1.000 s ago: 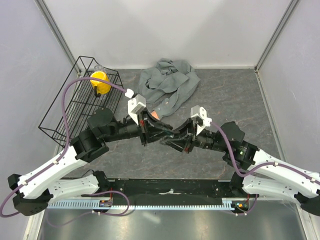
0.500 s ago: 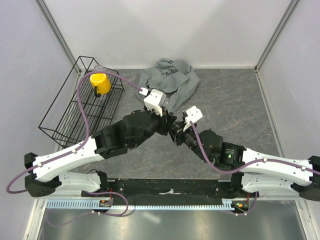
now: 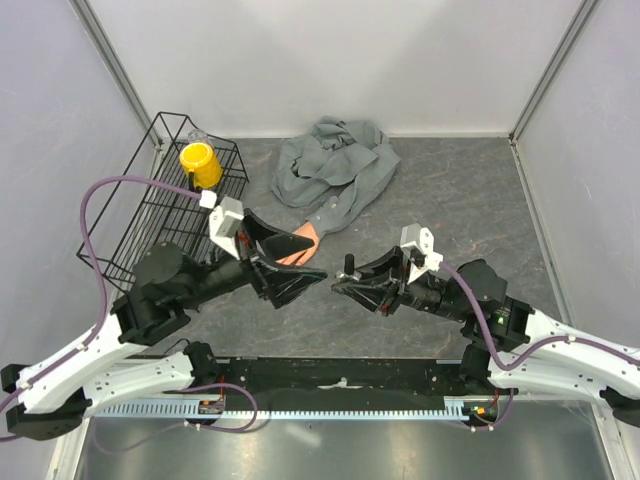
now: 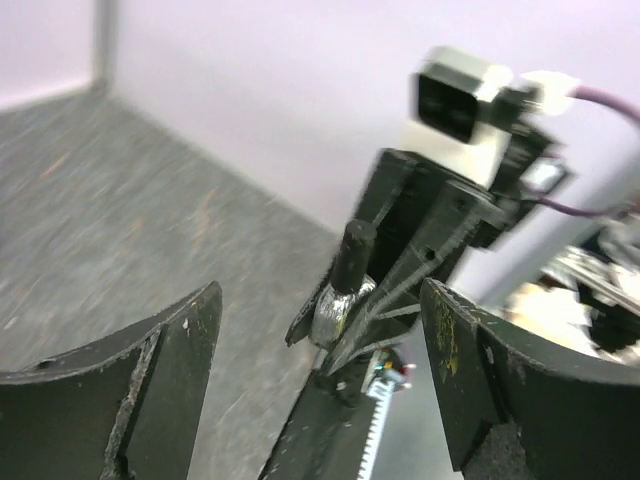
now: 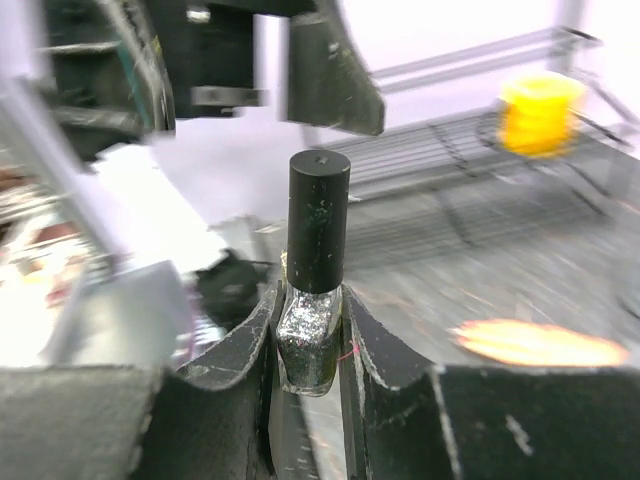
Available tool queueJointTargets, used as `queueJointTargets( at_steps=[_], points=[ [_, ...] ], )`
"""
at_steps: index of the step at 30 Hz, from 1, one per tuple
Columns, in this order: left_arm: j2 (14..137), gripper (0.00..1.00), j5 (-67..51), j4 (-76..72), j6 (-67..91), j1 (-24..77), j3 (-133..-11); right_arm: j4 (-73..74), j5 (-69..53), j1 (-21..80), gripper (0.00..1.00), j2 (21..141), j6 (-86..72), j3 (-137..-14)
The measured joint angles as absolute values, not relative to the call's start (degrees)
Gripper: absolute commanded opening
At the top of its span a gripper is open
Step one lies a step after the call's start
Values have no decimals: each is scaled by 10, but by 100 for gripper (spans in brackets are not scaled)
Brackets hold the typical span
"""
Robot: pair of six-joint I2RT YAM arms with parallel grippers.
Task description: Paint the nails
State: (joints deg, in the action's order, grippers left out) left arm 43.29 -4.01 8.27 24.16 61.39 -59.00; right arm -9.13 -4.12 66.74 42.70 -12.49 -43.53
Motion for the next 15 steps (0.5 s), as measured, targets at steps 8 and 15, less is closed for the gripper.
queueJointTargets(
  at_steps=[8, 15],
  points=[
    [442, 78, -277, -43, 268, 555, -562, -143, -259, 654, 0, 447, -175, -435],
    [505, 70, -409, -108, 302, 551, -562, -173, -327, 650, 0, 467, -203, -435]
  ],
)
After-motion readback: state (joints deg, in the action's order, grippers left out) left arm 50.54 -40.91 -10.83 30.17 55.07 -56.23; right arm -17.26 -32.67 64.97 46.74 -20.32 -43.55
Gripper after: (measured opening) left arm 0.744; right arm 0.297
